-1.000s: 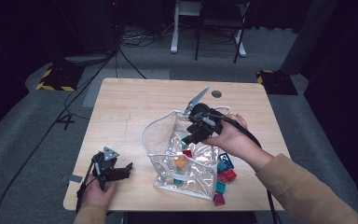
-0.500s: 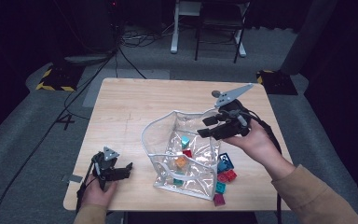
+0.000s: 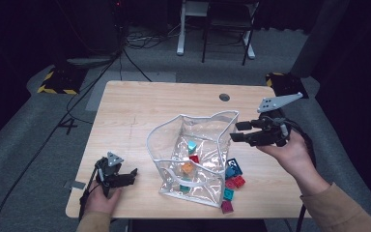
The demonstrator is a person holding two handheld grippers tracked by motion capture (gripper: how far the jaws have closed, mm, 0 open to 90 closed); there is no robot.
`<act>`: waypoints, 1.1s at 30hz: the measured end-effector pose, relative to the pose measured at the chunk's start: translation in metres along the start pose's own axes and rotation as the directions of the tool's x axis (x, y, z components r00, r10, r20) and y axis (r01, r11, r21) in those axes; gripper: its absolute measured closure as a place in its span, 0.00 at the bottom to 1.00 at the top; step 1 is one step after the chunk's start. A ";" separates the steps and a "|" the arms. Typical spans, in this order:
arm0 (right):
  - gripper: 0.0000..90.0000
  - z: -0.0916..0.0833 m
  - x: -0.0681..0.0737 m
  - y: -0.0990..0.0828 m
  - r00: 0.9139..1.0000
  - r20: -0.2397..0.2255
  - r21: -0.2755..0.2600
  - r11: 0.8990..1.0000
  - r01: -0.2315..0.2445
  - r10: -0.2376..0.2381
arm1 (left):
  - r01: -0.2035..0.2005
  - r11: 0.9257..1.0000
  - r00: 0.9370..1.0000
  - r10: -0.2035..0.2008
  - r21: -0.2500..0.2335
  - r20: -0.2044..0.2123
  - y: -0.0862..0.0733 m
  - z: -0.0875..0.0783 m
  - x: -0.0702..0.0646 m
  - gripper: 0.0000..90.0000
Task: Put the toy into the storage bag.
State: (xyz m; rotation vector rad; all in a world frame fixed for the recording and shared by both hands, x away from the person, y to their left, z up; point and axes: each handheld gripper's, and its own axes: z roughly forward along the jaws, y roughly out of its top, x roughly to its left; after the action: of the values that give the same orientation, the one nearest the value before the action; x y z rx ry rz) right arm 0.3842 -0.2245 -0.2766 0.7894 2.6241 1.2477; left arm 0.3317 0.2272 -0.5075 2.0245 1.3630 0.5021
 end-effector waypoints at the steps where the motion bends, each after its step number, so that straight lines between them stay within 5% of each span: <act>1: 0.56 -0.003 -0.002 -0.004 1.000 0.008 -0.004 1.000 -0.008 0.008 | 0.000 1.000 1.000 0.000 0.000 0.000 0.000 0.000 0.000 0.17; 16: 0.55 -0.014 -0.018 -0.038 0.993 0.097 -0.026 0.998 -0.064 0.066 | 0.000 1.000 1.000 0.000 0.000 0.000 0.000 0.000 0.000 0.17; 21: 0.54 0.002 -0.019 -0.055 0.987 0.143 -0.008 0.998 -0.069 0.069 | 0.000 1.000 1.000 0.000 0.000 0.000 0.000 0.000 0.000 0.17; 33: 0.54 0.049 -0.029 -0.108 0.975 0.163 0.035 0.987 -0.159 0.151 | 0.000 1.000 1.000 0.000 0.000 0.000 0.000 0.000 0.000 0.17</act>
State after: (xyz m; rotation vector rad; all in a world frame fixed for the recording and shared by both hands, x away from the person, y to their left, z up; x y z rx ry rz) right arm 0.3815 -0.2619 -0.3929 1.0737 2.5133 1.1088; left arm 0.3317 0.2271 -0.5075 2.0246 1.3630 0.5023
